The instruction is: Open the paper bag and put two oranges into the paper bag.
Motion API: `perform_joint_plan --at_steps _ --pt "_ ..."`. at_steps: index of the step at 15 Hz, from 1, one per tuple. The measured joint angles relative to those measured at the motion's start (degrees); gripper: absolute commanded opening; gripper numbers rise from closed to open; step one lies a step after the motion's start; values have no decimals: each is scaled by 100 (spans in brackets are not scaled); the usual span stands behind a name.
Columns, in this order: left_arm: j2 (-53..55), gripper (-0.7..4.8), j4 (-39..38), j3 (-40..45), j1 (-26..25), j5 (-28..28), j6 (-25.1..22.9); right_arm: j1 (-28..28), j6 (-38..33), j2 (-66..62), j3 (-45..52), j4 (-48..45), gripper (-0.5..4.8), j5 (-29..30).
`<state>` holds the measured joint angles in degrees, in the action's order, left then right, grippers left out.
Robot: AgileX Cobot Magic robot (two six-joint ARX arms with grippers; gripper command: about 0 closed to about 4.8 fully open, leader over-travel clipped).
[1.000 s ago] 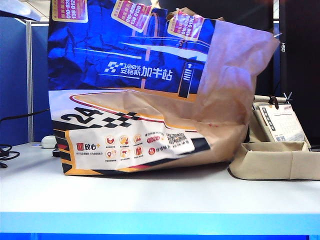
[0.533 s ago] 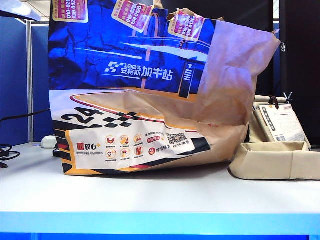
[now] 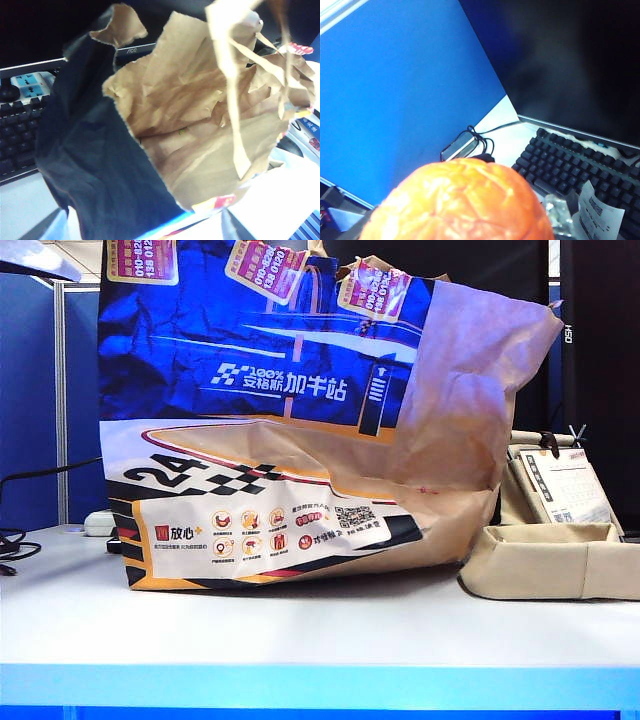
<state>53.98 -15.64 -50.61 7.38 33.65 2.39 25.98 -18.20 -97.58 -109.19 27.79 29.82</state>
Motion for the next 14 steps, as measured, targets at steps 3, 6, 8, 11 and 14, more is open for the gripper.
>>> perform_joint_plan --at_steps 3,6,8,11,14 --pt "0 402 0 0 0 -7 0 116 -22 -170 -15 7 -3 90" --pt "0 402 13 0 0 -4 0 291 -22 -293 -15 114 -3 306" --pt "0 402 33 0 0 -4 0 450 -24 -289 -15 448 -3 431" --pt "0 402 39 0 0 -4 28 474 4 -291 -13 879 3 699" --pt "2 402 46 0 0 -4 109 472 13 -291 -15 984 414 798"
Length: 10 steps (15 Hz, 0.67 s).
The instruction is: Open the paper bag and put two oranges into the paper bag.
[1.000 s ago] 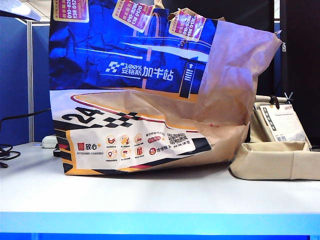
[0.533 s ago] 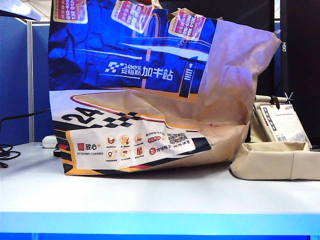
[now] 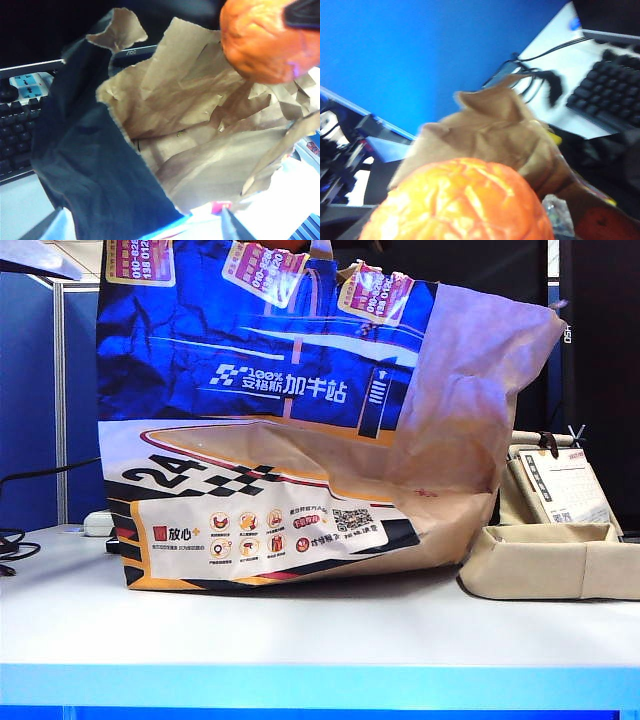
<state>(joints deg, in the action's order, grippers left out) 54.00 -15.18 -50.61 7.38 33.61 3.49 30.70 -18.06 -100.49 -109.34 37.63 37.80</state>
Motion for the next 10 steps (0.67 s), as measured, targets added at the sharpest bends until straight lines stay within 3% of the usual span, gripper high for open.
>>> perform_joint_plan --at_steps 7,9,10 --pt "-2 402 35 -4 0 -2 20 28 4 2 0 -389 418 9" --pt "-2 402 37 -4 0 -33 20 28 2 0 -37 -638 356 -35" --pt "-2 403 61 -4 0 -39 20 28 9 -15 -291 -619 355 -52"
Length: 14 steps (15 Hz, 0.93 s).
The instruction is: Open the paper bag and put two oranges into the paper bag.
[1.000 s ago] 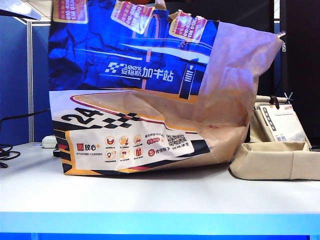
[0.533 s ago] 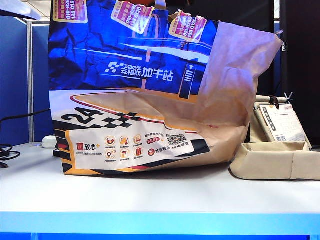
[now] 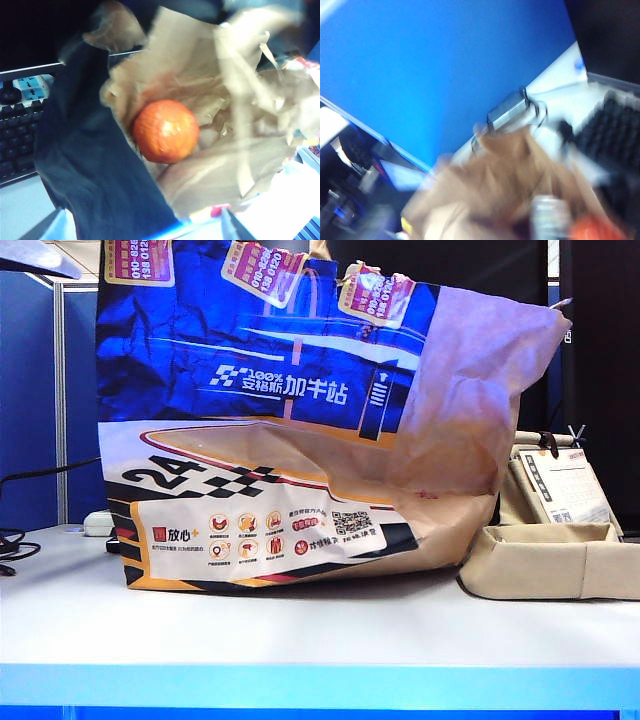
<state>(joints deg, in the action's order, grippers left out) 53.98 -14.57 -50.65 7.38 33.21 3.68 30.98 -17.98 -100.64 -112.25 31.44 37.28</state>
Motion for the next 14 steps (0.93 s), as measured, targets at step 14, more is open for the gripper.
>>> perform_joint_plan --at_steps 14 --pt "-940 331 2048 -1628 -1362 1978 1902 -22 2872 3521 -3001 2476 175 -3834"
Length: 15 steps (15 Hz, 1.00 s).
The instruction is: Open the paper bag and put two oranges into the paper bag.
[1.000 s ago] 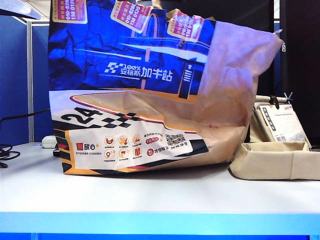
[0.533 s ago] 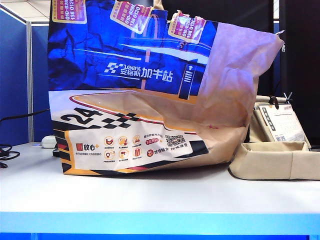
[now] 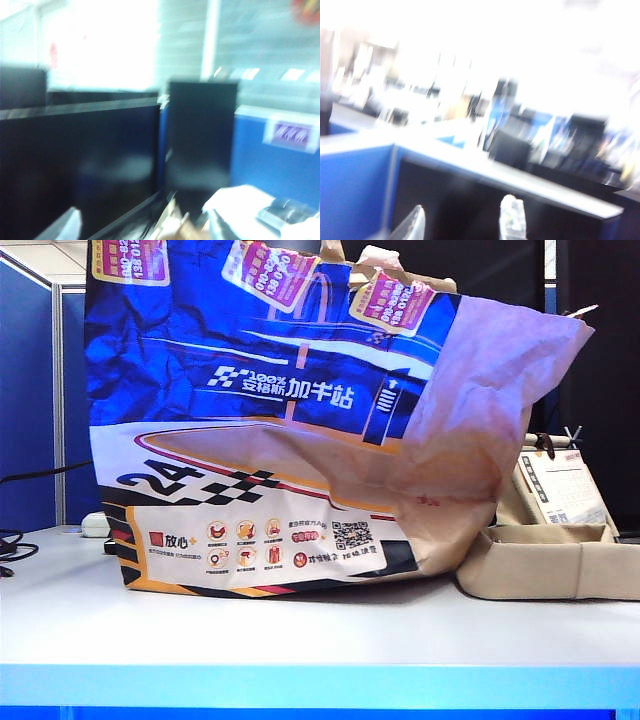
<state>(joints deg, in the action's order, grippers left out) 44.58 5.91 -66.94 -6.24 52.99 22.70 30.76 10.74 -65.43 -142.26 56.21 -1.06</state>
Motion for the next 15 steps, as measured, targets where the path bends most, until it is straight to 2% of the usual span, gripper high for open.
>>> perform_joint_plan --at_steps 1,3,4,5,6,7,8,9,10,11,12,13,14,15 --pt "7 331 107 -13 -2 0 153 0 7 214 -22 81 175 -341" --pt "66 331 -361 -9 85 59 26 2 258 227 44 1163 166 -1773" --pt "83 331 -553 11 81 81 -142 26 376 249 426 1572 166 -2691" --pt "35 330 -529 28 20 72 -166 9 426 302 728 1731 166 -3333" --pt "-177 330 -267 31 -205 118 -107 -13 415 566 1036 1794 166 -3700" --pt "-409 329 -48 9 -341 264 -96 -9 149 1062 1156 1768 165 -3193" --pt "-605 303 57 -7 -245 483 -92 -9 -129 1547 1196 1617 152 -2564" --pt "-737 236 76 37 -68 754 -96 -9 -289 2009 1305 1403 138 -2116" --pt "-916 169 -22 199 55 820 -125 -11 -354 2424 1526 1305 138 -1987" --pt "-1325 165 -367 483 79 555 -286 -17 -409 2872 1858 1401 138 -1991" --pt "-1902 165 -1005 826 81 -304 -699 -22 -557 3261 2179 1530 138 -2028" --pt "-2599 165 -1661 1246 79 -1447 -1078 -24 -807 3683 2632 1574 138 -2087" --pt "-3252 165 -2144 1698 83 -2369 -1272 -24 -1078 4057 3283 1587 138 -2127" --pt "-3945 164 -2503 2267 76 -2931 -1311 -31 -1263 4282 3873 1622 138 -2118"
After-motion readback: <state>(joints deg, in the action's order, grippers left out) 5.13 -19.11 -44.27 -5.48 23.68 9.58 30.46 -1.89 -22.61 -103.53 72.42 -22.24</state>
